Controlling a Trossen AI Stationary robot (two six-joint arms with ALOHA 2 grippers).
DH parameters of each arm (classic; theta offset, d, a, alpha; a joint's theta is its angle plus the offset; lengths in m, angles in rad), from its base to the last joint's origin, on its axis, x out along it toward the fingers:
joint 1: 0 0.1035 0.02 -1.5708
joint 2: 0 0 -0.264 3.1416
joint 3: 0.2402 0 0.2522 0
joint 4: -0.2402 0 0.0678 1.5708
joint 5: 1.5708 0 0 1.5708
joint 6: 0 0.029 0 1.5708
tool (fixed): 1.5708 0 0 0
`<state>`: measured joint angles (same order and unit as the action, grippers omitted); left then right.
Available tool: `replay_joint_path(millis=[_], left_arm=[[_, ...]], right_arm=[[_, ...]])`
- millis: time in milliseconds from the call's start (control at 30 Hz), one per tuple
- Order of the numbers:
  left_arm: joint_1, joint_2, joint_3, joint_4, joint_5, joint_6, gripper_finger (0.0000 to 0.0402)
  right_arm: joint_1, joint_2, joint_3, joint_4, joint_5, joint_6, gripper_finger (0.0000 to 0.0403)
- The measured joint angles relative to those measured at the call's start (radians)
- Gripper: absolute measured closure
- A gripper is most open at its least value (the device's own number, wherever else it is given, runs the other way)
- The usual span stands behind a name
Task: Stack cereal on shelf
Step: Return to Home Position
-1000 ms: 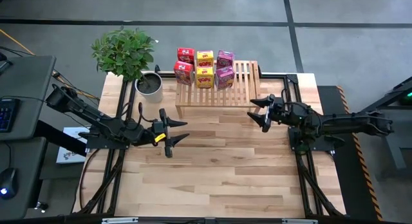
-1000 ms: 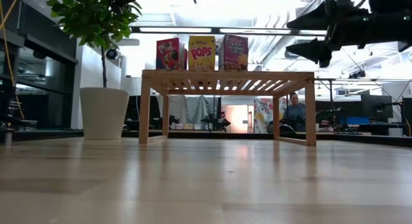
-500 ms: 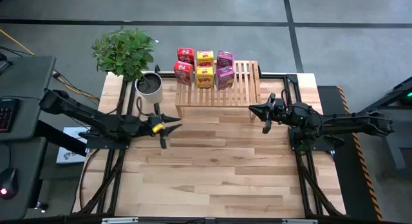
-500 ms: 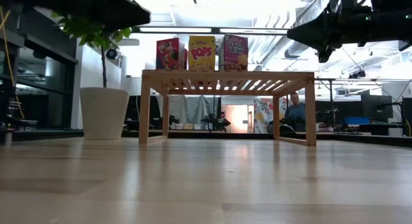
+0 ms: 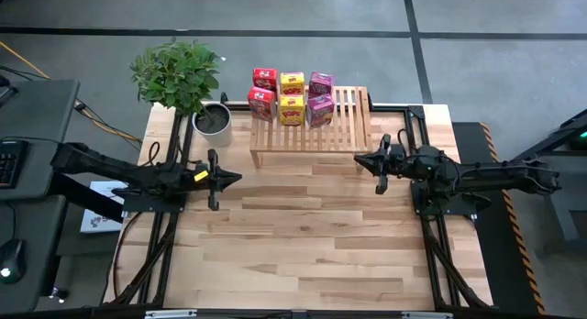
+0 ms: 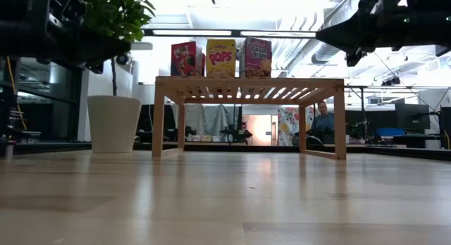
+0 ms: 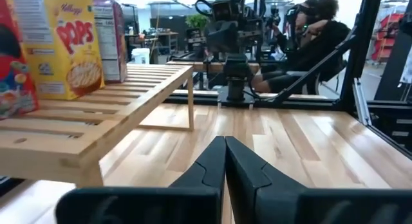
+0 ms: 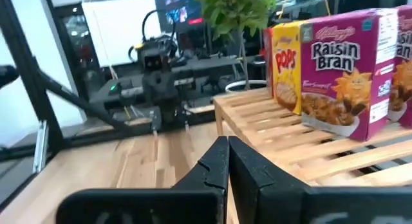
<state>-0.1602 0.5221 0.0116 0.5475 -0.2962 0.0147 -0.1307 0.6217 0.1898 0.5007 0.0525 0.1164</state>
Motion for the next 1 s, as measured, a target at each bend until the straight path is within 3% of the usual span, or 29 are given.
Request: replay_joint_path(millis=[267,467,733,1000], left_arm=[[0.053,-0.101,0.0,-0.109,0.003,0.004,0.0401],[0.092,-0.126,0.0,-0.089,0.104,0.016,0.0401],[0.096,-0.127,0.0,-0.078,0.105,0.037,0.0401],[0.096,-0.127,0.0,-0.08,0.048,0.017,0.0401]], right_arm=[[0.0,-0.121,0.0,-0.24,-0.043,-0.039,0.0402],[0.009,-0.276,-0.011,-0.409,-0.079,-0.012,0.0402],[0.047,-0.37,-0.153,-0.206,-0.117,-0.018,0.0403],[0.063,-0.366,-0.18,-0.226,-0.17,-0.042,0.0403]])
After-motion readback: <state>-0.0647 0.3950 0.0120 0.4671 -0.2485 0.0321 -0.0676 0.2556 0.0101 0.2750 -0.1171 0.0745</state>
